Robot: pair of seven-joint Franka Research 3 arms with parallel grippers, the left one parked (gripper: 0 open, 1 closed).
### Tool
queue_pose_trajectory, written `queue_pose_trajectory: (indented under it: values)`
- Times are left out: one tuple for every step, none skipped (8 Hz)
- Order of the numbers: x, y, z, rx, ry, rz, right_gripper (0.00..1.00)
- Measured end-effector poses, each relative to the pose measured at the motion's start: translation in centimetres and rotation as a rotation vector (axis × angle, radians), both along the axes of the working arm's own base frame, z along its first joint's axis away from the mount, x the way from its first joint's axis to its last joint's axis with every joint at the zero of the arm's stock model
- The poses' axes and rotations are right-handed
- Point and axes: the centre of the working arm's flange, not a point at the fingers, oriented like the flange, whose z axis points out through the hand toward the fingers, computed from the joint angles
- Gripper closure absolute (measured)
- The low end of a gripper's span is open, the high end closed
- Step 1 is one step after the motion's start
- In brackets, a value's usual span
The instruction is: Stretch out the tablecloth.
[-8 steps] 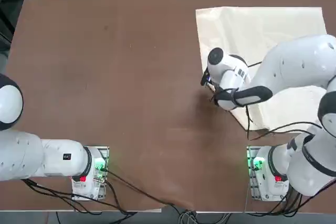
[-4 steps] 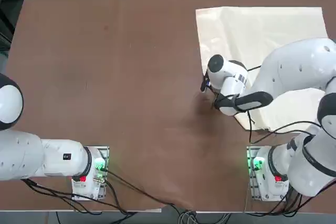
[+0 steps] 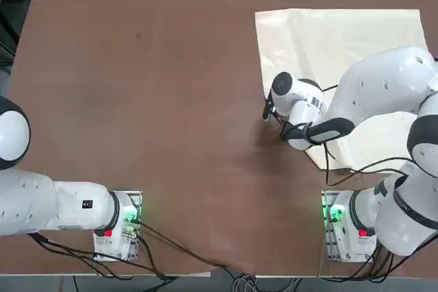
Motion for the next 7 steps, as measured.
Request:
queue_pose_trajectory:
  values:
    - [0.0,0.0,-0.3,0.005,0.001,0.002,0.03]
    - [0.0,0.0,-0.4,0.006,0.001,0.001,0.03]
    - [0.2,-0.1,-0.4,0.008,-0.001,-0.003,0.14]
    - [0.3,-0.1,-0.2,0.011,-0.004,-0.005,0.35]
    - [0.6,-0.2,0.0,0.013,-0.008,-0.011,0.55]
    - [1.0,-0.4,0.2,0.017,-0.016,-0.023,0.74]
    - [1.5,-0.7,0.6,0.022,-0.027,-0.046,0.93]
